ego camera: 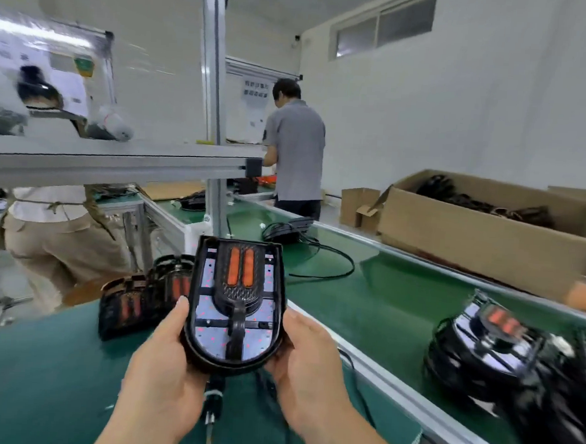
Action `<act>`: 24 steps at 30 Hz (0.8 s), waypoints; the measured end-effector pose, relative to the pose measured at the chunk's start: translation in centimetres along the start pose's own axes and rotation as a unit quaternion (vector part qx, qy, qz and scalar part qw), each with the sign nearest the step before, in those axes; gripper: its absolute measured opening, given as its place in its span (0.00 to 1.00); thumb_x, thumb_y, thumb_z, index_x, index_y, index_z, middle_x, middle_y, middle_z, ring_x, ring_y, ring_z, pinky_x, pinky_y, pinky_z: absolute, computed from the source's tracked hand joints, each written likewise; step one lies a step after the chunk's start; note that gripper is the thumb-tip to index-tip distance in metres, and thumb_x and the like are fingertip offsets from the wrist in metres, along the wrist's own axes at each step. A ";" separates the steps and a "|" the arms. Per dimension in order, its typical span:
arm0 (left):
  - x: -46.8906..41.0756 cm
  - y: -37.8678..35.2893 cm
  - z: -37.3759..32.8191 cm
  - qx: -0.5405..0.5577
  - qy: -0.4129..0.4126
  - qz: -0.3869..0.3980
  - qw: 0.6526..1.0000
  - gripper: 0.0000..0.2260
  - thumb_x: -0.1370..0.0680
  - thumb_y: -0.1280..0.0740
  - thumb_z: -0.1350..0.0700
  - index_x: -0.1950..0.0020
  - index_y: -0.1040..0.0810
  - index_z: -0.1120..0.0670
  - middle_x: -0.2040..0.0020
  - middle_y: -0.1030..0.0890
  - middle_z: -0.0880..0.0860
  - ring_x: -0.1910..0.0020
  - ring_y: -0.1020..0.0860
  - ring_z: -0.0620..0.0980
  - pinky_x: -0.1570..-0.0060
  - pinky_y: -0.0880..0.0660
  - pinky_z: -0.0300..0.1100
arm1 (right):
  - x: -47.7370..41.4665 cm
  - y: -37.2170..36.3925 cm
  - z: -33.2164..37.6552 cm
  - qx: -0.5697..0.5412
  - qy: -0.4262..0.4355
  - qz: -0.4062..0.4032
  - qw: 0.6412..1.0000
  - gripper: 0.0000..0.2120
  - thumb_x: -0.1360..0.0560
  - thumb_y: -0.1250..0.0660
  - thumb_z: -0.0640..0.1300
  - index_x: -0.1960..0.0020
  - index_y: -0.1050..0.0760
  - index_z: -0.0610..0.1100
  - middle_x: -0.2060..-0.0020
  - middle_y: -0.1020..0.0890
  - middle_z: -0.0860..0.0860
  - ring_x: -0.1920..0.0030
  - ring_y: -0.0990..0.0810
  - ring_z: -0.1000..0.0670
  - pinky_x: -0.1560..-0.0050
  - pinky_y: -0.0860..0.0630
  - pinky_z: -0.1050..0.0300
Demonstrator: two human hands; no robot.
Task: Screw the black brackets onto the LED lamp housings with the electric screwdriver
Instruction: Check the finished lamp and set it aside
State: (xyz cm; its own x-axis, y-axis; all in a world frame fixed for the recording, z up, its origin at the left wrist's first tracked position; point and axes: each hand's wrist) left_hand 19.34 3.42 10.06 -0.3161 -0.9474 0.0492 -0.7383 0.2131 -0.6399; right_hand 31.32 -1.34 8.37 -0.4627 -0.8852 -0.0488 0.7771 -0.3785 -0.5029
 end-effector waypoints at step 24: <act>11.9 -26.1 23.2 -0.124 0.271 0.332 0.895 0.18 0.18 0.41 0.48 0.44 0.14 0.55 0.45 0.15 0.56 0.45 0.16 0.55 0.37 0.27 0.55 | 17.0 29.7 17.4 0.003 0.226 -0.314 0.922 0.18 0.28 0.35 0.45 0.44 0.17 0.38 0.46 0.15 0.39 0.44 0.16 0.39 0.43 0.21 0.43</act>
State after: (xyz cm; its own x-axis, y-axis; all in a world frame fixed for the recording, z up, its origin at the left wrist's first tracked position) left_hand 48.70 -18.91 9.50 -0.9271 -0.3520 0.1291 -0.3690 0.7958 -0.4802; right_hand 53.93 -32.33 7.62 -0.9520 -0.2880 -0.1040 0.2964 -0.7815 -0.5490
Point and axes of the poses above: each hand's wrist, its own x-axis away from the middle knuckle, its own y-axis out of the back of the hand, z = x × y
